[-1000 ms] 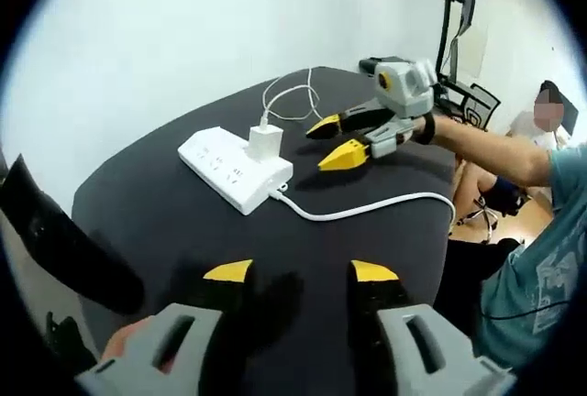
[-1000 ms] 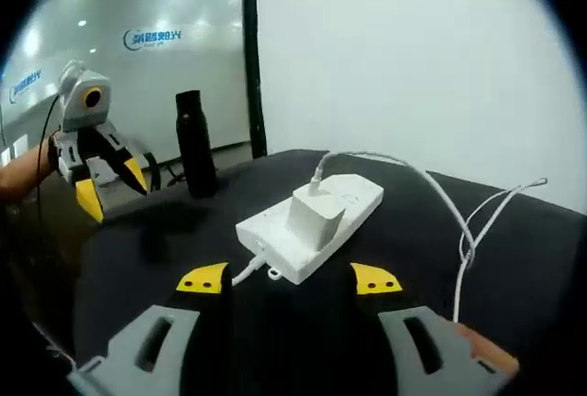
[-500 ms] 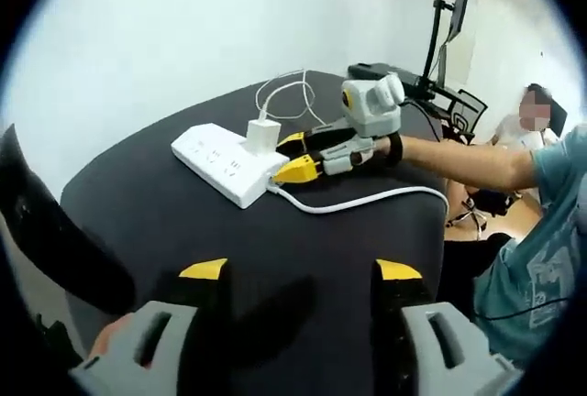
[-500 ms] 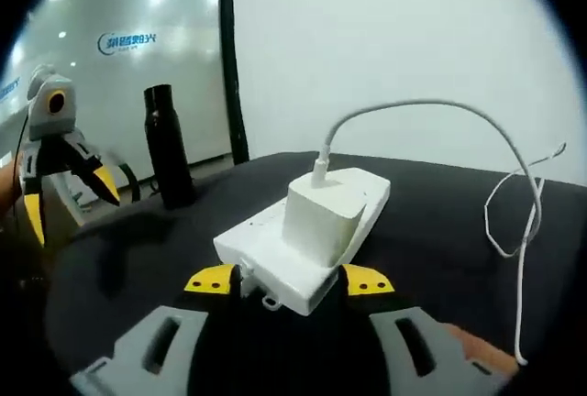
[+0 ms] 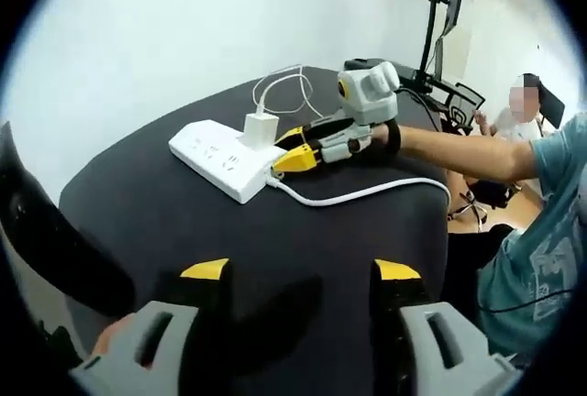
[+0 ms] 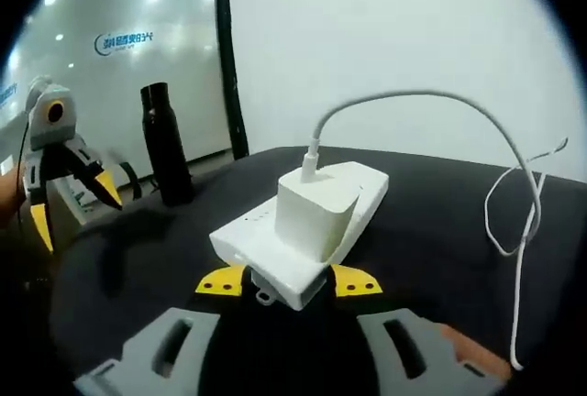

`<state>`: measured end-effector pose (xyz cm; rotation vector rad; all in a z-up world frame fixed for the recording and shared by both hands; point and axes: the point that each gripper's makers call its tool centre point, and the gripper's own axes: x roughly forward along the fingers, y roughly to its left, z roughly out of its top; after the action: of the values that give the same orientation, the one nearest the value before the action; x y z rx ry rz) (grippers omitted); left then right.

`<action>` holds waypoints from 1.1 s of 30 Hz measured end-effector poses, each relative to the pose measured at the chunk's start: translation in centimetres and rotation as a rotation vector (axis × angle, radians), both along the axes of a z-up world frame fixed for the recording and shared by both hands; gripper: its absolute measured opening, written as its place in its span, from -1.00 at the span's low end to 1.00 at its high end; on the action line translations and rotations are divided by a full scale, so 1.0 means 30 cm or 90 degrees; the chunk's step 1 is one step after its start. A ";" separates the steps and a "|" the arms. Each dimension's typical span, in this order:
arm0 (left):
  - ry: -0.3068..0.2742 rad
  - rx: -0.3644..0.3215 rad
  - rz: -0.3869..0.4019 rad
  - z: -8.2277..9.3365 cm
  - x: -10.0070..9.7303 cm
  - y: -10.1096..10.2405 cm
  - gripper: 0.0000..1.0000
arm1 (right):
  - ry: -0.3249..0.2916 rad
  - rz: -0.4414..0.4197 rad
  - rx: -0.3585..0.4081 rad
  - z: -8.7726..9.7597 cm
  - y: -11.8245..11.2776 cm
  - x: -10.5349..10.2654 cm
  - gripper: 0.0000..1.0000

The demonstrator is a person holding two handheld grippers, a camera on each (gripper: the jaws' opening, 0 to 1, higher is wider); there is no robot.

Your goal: Connect the charging cable to the phone, plug the charger into the socket, and turn on the power strip switch to charge the phone.

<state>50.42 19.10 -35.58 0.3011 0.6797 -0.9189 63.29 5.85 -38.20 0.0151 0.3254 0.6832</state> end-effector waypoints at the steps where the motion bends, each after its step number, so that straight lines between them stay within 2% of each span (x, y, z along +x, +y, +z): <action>1: 0.000 0.000 0.000 -0.001 0.001 0.001 0.12 | 0.001 0.000 0.000 -0.007 0.000 0.000 -0.38; 9: -0.002 0.013 0.001 0.003 -0.005 0.006 0.09 | -0.008 -0.003 0.004 0.005 -0.025 -0.025 -0.40; 12: -0.004 0.012 0.000 0.015 -0.007 -0.007 0.09 | -0.005 0.006 0.003 0.013 -0.057 -0.053 -0.27; 16: -0.011 0.015 -0.001 0.038 -0.009 -0.037 0.09 | 0.000 0.027 -0.018 0.020 -0.113 -0.118 -0.20; 17: -0.017 0.020 -0.005 0.046 -0.016 -0.050 0.09 | 0.002 0.033 -0.017 0.040 -0.151 -0.156 -0.19; 18: -0.021 0.022 -0.009 0.052 -0.020 -0.059 0.09 | 0.003 0.035 -0.015 0.042 -0.156 -0.157 -0.16; 21: -0.029 0.009 -0.018 0.074 -0.035 -0.103 0.09 | 0.008 0.061 0.004 0.081 -0.203 -0.217 -0.11; 24: -0.026 0.003 -0.023 0.072 -0.048 -0.154 0.09 | -0.008 0.074 -0.003 0.124 -0.278 -0.290 -0.03; 33: -0.018 -0.005 -0.037 0.064 -0.094 -0.295 0.10 | -0.020 0.063 -0.016 0.179 -0.531 -0.422 0.11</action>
<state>47.60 10.24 -33.65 0.3281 0.6443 -0.9704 50.63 -10.08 -32.83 -0.0363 0.3062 0.7761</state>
